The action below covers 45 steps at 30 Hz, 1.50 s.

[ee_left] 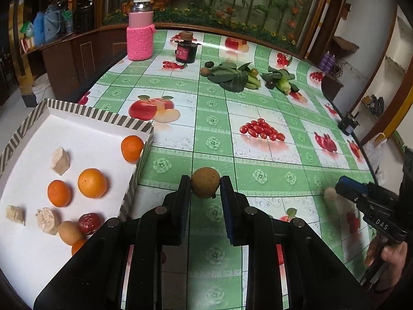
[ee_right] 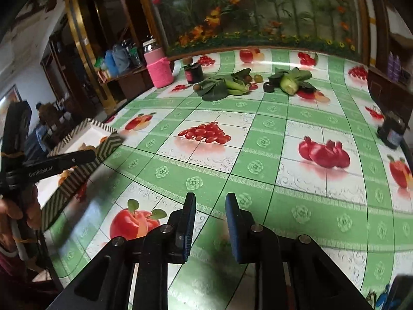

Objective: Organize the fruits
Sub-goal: 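Carry the brown fruit into the white tray with the left tool while the right releases the cake there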

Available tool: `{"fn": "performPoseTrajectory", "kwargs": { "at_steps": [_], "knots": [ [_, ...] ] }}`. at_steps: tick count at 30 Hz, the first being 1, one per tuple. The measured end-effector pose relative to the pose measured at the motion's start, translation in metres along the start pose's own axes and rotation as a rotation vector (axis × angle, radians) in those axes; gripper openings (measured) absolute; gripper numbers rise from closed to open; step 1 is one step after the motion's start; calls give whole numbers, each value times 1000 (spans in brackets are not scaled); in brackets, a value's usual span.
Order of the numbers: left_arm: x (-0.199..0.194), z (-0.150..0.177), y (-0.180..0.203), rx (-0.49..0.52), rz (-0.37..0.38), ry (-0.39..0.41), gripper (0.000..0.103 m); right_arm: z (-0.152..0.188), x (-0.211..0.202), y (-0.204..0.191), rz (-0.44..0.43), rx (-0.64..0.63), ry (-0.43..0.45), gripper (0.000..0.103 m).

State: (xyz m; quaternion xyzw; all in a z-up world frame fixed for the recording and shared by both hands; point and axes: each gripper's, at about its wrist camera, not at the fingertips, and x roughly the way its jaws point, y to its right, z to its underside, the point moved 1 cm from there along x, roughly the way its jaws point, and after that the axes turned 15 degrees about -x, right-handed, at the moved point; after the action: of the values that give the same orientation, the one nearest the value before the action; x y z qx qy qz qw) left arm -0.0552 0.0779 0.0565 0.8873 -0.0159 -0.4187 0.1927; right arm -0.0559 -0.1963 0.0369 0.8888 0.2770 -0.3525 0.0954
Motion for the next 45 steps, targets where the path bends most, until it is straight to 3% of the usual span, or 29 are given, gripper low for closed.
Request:
{"fn": "performPoseTrajectory", "kwargs": {
  "at_steps": [4,15,20,24,28,34,38,45],
  "knots": [
    [-4,3,3,14,10,1,23,7,0,2,69,-5,-33,25],
    [-20,3,-2,14,3,35,23,32,-23,25,100,13,-35,35],
    [-23,4,-4,12,-6,34,23,24,-2,24,153,-32,-73,35],
    [-32,3,-13,6,-23,50,23,20,25,29,182,-57,-160,35],
    [-43,1,-28,-11,-42,70,23,23,27,40,109,20,-113,28],
    [-63,-5,-73,-79,-97,103,23,6,25,14,84,-28,-92,28],
    [-79,-5,-105,-129,-143,128,23,-22,26,-24,-49,-43,-15,28],
    [-94,4,-157,-205,-210,135,23,-63,48,-112,-252,-155,33,28]
  ]
}}
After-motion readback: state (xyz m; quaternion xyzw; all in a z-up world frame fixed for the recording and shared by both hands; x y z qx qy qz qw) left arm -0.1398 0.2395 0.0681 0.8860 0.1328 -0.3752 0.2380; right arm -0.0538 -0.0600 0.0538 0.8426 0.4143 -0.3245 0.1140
